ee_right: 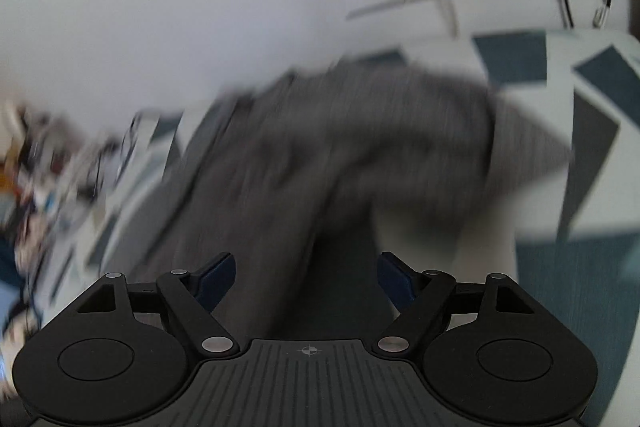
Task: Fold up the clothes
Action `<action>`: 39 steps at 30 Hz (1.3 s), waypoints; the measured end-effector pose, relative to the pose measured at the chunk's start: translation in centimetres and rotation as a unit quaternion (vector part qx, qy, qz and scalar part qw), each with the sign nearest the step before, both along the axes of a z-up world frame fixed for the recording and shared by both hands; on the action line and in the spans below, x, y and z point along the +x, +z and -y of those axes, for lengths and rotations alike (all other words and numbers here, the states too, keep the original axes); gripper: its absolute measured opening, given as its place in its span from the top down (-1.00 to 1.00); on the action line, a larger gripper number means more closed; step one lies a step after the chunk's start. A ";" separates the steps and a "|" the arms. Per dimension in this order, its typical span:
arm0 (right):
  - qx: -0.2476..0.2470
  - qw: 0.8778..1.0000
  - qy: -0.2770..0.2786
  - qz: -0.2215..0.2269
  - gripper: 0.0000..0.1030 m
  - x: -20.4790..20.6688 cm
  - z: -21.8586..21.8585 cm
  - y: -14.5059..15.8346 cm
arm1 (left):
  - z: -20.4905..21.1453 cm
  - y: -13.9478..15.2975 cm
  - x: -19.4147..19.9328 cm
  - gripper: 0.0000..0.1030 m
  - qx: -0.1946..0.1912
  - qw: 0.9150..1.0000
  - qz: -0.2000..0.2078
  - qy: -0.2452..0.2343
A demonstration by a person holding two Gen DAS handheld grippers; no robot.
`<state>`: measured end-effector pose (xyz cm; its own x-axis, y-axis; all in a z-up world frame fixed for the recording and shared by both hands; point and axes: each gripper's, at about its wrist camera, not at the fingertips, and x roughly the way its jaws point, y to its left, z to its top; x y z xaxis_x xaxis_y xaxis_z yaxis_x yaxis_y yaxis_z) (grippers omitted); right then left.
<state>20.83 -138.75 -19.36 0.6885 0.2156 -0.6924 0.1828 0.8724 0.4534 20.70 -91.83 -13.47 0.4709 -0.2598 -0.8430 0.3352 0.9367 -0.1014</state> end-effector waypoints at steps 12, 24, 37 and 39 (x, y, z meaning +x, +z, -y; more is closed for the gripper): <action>-0.220 0.944 0.244 0.011 -0.63 -4.9 -18.0 -1.4 | -1.7 5.9 1.3 0.79 -0.100 0.990 0.068 -0.078; 0.007 0.990 -0.135 0.036 0.20 -3.8 -16.0 -2.0 | -4.5 10.8 2.8 0.80 -0.152 0.975 0.101 -0.125; -0.235 0.952 -0.029 0.193 0.48 -10.7 -18.3 10.6 | -6.9 6.9 2.5 0.80 -0.185 0.971 0.069 -0.133; -0.204 0.967 0.026 0.152 0.33 -11.0 -18.3 10.5 | -7.9 5.2 3.1 0.80 -0.168 0.979 0.050 -0.106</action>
